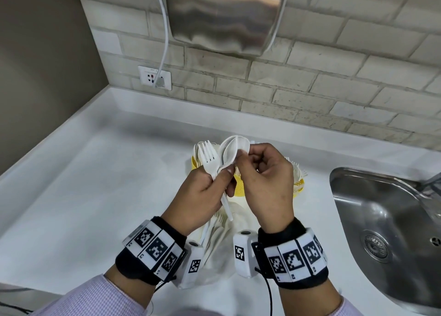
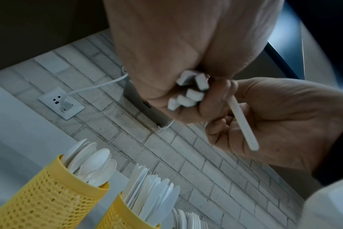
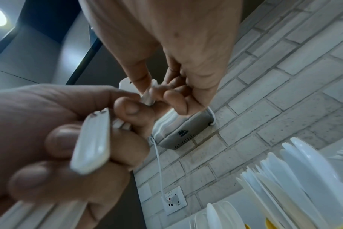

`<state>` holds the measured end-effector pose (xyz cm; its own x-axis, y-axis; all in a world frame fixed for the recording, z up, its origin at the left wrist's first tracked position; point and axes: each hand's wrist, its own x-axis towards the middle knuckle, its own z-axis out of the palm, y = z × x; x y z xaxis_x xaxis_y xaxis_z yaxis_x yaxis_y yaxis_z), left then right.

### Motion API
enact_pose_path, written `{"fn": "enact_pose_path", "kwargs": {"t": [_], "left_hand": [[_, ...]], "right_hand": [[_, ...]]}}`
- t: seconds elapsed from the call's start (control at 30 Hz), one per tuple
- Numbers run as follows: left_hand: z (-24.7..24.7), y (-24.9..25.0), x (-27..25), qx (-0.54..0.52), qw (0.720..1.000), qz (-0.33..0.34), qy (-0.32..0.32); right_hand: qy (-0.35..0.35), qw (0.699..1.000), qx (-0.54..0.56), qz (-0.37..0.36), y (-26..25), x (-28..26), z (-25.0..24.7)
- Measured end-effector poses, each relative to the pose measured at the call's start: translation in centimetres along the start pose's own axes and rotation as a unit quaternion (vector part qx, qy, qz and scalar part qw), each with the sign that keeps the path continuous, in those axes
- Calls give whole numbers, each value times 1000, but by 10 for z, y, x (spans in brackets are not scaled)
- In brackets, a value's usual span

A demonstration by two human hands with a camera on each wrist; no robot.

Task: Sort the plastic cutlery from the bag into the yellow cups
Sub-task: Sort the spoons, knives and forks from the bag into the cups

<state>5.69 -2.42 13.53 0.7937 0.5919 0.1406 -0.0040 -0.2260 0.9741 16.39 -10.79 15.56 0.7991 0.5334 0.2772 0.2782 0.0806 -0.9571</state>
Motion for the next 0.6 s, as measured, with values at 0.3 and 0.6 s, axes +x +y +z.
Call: {"fn": "enact_pose_path", "kwargs": {"t": [0.3,0.6], "left_hand": [[-4,0,-2,-87,995,-49,-23],[-4,1,-1,-145,986,-58,-56]], "right_hand": [[-142,989,36,20,-3,5,-15],[-146,984,101,19,-7,3,-14]]}}
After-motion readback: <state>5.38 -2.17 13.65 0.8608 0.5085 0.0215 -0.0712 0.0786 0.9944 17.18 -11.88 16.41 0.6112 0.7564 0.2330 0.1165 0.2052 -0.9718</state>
